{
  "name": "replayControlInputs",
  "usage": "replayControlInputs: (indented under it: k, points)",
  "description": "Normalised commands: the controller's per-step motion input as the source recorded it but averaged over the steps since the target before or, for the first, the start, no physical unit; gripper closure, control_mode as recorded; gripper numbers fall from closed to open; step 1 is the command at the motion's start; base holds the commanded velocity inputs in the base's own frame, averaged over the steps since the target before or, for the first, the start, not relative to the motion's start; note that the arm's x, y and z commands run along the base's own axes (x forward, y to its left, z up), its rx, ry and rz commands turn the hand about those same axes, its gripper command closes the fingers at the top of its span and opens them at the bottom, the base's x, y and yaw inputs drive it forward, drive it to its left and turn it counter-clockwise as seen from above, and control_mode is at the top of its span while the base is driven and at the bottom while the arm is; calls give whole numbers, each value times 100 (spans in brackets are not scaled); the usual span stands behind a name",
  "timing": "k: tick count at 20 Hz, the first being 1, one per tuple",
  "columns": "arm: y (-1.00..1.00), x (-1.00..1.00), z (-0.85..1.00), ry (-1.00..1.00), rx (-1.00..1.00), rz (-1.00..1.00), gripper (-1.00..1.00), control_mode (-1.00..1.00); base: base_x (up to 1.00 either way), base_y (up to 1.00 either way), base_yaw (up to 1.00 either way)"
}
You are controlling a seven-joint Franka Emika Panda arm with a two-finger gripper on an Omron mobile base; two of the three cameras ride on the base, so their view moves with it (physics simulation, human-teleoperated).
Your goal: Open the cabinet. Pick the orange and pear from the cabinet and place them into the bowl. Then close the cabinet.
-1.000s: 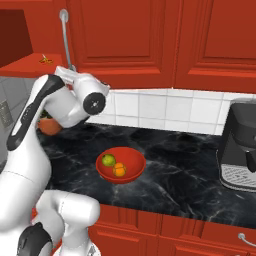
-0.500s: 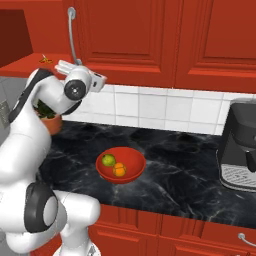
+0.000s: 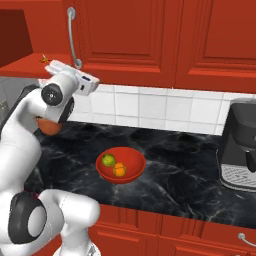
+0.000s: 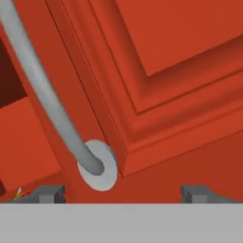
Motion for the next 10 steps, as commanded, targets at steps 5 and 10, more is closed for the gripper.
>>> replayControlInputs:
  k: [5,10]
  points:
    - [0,-100,84,29,0,0,-100,-100,0,0,0]
    - [0,-100,65,50,-5,1,-100,-100,0,0,0]
